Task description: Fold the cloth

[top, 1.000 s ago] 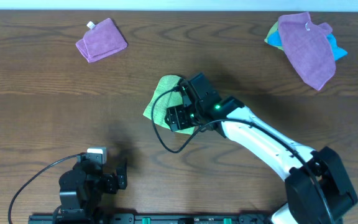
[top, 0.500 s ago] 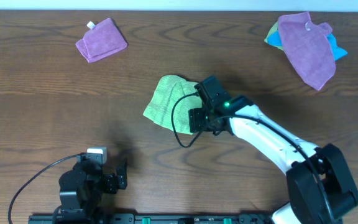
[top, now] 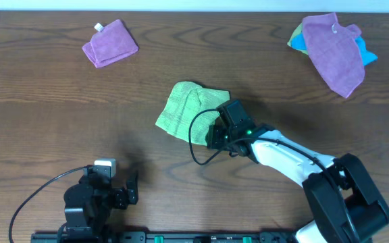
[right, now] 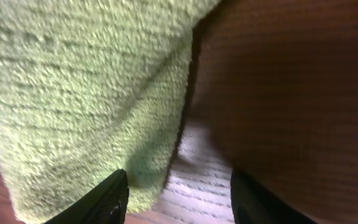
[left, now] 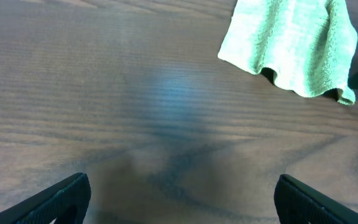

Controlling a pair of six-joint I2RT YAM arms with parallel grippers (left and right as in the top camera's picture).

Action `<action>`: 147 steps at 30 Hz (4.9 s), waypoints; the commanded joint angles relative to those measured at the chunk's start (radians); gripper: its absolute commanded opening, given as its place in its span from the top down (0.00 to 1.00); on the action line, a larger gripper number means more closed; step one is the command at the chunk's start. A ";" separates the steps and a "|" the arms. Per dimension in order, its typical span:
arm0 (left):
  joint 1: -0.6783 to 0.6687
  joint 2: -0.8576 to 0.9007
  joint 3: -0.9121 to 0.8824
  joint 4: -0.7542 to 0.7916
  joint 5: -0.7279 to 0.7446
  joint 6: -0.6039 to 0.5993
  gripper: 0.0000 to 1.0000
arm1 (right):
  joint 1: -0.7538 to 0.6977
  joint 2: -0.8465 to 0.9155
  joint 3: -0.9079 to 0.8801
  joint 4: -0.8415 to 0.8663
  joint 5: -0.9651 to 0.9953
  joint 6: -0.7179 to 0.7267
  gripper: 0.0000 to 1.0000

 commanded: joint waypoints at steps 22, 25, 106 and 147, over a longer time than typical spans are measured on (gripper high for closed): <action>-0.003 -0.007 -0.011 0.023 0.007 -0.443 0.05 | -0.069 -0.051 0.009 -0.134 0.028 -0.085 0.99; -0.003 -0.007 -0.011 0.031 0.008 -0.602 0.05 | -0.079 -0.161 0.055 -0.269 0.100 -0.134 0.99; -0.171 1.706 0.604 0.609 0.450 -0.430 0.04 | -0.295 -0.226 -0.089 -0.313 -0.066 -0.014 0.23; -0.297 1.820 0.603 0.678 0.419 -0.475 0.94 | -0.300 -0.226 -0.095 -0.299 0.017 -0.014 0.22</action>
